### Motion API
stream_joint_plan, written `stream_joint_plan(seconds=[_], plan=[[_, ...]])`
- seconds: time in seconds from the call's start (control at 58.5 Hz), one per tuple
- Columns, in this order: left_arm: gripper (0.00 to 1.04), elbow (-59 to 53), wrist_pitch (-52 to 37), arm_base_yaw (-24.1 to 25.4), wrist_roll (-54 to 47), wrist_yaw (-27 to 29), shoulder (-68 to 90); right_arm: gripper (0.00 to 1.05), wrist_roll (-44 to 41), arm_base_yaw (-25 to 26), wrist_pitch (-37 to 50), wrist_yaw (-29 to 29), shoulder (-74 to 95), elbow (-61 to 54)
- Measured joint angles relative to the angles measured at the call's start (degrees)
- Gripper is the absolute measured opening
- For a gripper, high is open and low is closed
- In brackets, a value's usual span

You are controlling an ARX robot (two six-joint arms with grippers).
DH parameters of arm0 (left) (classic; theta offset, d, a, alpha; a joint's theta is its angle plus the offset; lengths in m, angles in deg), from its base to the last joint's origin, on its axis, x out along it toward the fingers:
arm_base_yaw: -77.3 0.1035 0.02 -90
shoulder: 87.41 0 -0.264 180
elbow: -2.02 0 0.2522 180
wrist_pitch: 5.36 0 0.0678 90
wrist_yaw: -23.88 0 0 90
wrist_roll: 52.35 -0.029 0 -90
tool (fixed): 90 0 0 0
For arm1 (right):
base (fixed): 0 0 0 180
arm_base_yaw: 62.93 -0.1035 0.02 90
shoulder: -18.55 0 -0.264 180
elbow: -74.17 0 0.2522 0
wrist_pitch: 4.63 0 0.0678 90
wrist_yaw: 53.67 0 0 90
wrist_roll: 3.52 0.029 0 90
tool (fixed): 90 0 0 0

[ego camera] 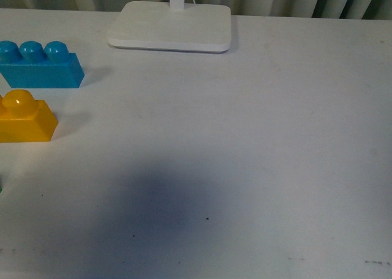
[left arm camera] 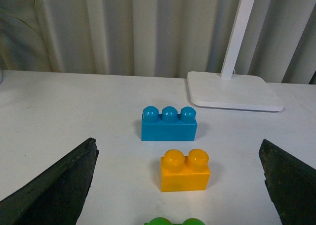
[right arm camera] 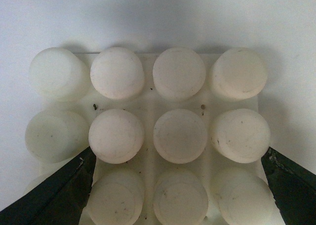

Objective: Insert yellow block into base center

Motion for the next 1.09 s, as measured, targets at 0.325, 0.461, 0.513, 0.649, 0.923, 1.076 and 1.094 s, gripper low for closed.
stream_joint_plan(seconds=[0.325, 0.461, 0.513, 0.649, 0.923, 1.076, 1.094], plan=[[0.98, 0.0, 0.0, 0.0, 0.02, 0.02, 0.0, 0.96, 19.93, -15.74, 3.63, 6.64, -5.62, -7.15], [0.98, 0.0, 0.0, 0.0, 0.02, 0.0, 0.0, 0.96, 29.35, -26.03, 4.42, 13.42, -6.4, -8.07], [0.98, 0.0, 0.0, 0.0, 0.0, 0.0, 0.0, 0.96, 32.26, -29.51, 4.44, 15.39, -6.4, -8.07], [0.98, 0.0, 0.0, 0.0, 0.0, 0.0, 0.0, 0.96, 38.66, -38.62, 4.74, 20.72, -5.25, -7.45], [0.98, 0.0, 0.0, 0.0, 0.0, 0.02, 0.0, 0.96, 48.17, -48.59, 4.55, 26.86, -2.38, -4.63], [0.98, 0.0, 0.0, 0.0, 0.0, 0.02, 0.0, 0.96, 52.26, -53.92, 4.04, 28.79, -1.05, -3.04], [0.98, 0.0, 0.0, 0.0, 0.0, 0.02, 0.0, 0.96, 52.52, -54.27, 3.98, 28.85, -0.98, -2.91]])
